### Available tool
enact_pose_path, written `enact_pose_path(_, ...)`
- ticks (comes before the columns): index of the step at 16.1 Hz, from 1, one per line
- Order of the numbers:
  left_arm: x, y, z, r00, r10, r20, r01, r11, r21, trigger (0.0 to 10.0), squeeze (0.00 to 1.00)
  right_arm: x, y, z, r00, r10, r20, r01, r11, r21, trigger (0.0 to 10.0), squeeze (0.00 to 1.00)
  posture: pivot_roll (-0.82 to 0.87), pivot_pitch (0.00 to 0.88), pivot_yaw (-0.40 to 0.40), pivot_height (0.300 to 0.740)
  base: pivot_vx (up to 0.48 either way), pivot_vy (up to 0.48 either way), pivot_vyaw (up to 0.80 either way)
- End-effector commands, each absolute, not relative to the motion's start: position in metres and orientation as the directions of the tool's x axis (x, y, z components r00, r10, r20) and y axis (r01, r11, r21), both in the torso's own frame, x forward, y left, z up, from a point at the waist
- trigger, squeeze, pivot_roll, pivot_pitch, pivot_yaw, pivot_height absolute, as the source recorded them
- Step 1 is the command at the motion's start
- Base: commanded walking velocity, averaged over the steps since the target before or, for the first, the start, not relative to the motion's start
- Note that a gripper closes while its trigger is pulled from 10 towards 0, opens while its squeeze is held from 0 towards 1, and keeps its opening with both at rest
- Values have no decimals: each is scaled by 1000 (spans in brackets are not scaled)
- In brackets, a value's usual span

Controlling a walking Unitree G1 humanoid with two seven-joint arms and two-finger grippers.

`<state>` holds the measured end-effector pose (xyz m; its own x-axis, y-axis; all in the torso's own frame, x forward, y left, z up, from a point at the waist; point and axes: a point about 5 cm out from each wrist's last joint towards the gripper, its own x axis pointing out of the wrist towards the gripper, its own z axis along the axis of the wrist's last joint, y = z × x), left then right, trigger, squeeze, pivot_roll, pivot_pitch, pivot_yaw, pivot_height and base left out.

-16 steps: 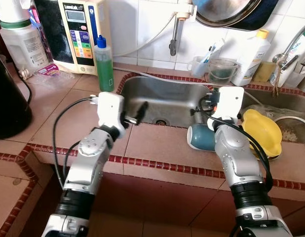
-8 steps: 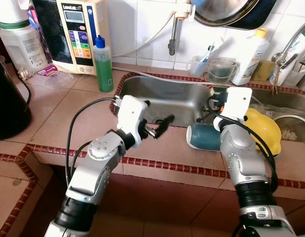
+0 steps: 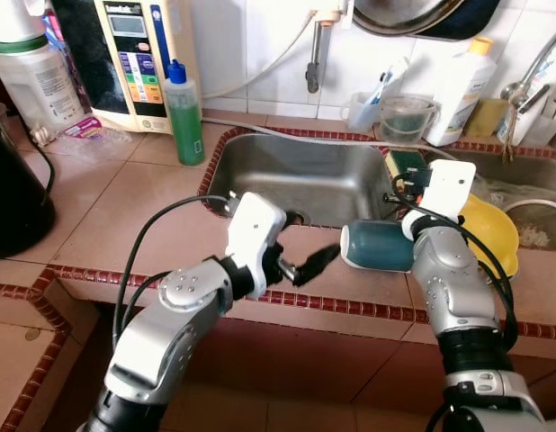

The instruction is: Kitchen organization

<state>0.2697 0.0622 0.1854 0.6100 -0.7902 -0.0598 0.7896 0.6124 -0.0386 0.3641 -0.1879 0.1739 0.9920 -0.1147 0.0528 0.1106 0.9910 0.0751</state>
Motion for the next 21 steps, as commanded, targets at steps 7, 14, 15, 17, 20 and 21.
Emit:
enact_pose_path(7, 258, 59, 198, 592, -803, -70, 801, 596, -61, 10000, 0, 374, -190, 179, 998, -49, 50, 43, 992, 123, 10000, 0, -57, 102, 8, 740, 0, 0, 0)
enact_pose_path(14, 257, 53, 204, 586, -808, -51, 805, 589, -80, 10000, 0, 383, -185, 196, 988, 117, 103, -131, 982, 134, 10000, 0, -60, 104, -1, 740, 0, 0, 0)
enact_pose_path(15, 257, 54, 204, 588, -807, -49, 803, 590, -82, 10000, 0, 384, -185, 197, 987, 121, 106, -135, 982, 135, 10000, 0, -59, 104, -3, 740, 0, 0, 0)
enact_pose_path(17, 258, 54, 205, 591, -805, -49, 801, 593, -83, 10000, 0, 384, -184, 198, 985, 131, 111, -145, 980, 134, 10000, 0, -59, 103, -4, 740, 0, 0, 0)
enact_pose_path(20, 259, 54, 205, 595, -803, -48, 798, 596, -86, 10000, 0, 386, -183, 200, 981, 149, 126, -169, 971, 166, 10000, 0, -58, 102, -4, 740, 0, 0, 0)
enact_pose_path(21, 259, 53, 205, 595, -803, -47, 798, 596, -87, 10000, 0, 386, -183, 201, 979, 154, 130, -175, 969, 172, 10000, 0, -59, 101, -4, 740, 0, 0, 0)
